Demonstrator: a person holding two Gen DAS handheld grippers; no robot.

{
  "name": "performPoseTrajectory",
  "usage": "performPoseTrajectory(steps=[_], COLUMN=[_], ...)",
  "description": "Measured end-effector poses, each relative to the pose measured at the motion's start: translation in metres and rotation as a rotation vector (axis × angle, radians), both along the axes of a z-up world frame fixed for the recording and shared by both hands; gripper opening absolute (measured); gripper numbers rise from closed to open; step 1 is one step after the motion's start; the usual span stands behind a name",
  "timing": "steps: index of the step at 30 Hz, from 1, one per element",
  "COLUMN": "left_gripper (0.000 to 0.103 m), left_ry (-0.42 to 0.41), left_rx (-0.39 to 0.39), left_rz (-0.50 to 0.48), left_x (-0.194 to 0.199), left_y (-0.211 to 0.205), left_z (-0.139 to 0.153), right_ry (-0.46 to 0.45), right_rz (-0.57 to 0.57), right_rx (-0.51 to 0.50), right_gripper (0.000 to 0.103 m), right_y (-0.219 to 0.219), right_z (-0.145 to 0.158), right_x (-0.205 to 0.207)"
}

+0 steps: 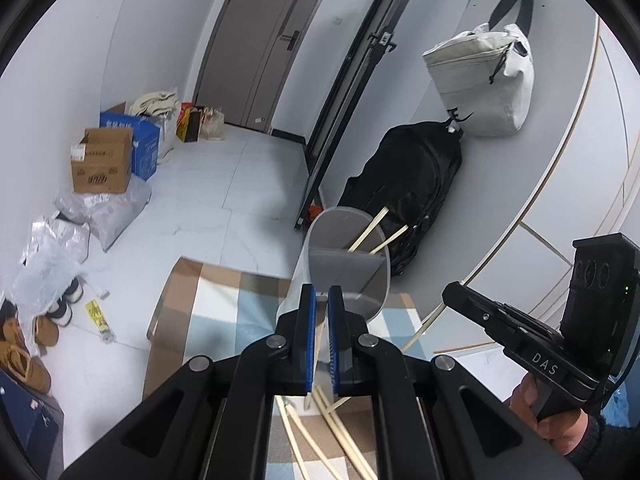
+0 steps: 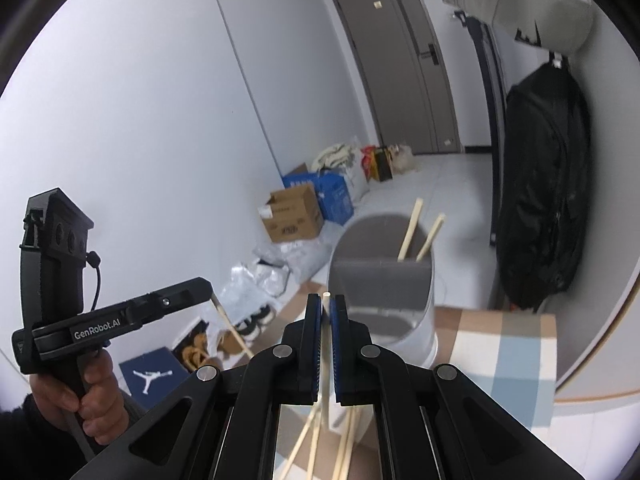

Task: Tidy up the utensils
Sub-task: 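Carry the held chopsticks in both grippers up over the utensil holder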

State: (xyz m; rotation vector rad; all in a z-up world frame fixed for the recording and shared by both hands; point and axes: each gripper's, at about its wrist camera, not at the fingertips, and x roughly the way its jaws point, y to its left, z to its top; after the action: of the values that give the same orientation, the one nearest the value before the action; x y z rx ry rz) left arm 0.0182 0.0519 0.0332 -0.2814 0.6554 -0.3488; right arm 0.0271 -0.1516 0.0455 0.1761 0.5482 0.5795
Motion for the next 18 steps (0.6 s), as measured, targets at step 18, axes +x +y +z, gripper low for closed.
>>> performPoseTrajectory(steps=[18], left_gripper=[0.002], left_ry=[-0.112], left_rx=[0.059], left_rz=[-0.076], left_x=[0.036], left_y=[-0.031], left_z=[0.088], right_ry=[-0.128], right_rz=[-0.045], right_rx=[0.065], right_gripper=[0.004], right_y=[-0.034], right_z=[0.095], right_x=[0.034])
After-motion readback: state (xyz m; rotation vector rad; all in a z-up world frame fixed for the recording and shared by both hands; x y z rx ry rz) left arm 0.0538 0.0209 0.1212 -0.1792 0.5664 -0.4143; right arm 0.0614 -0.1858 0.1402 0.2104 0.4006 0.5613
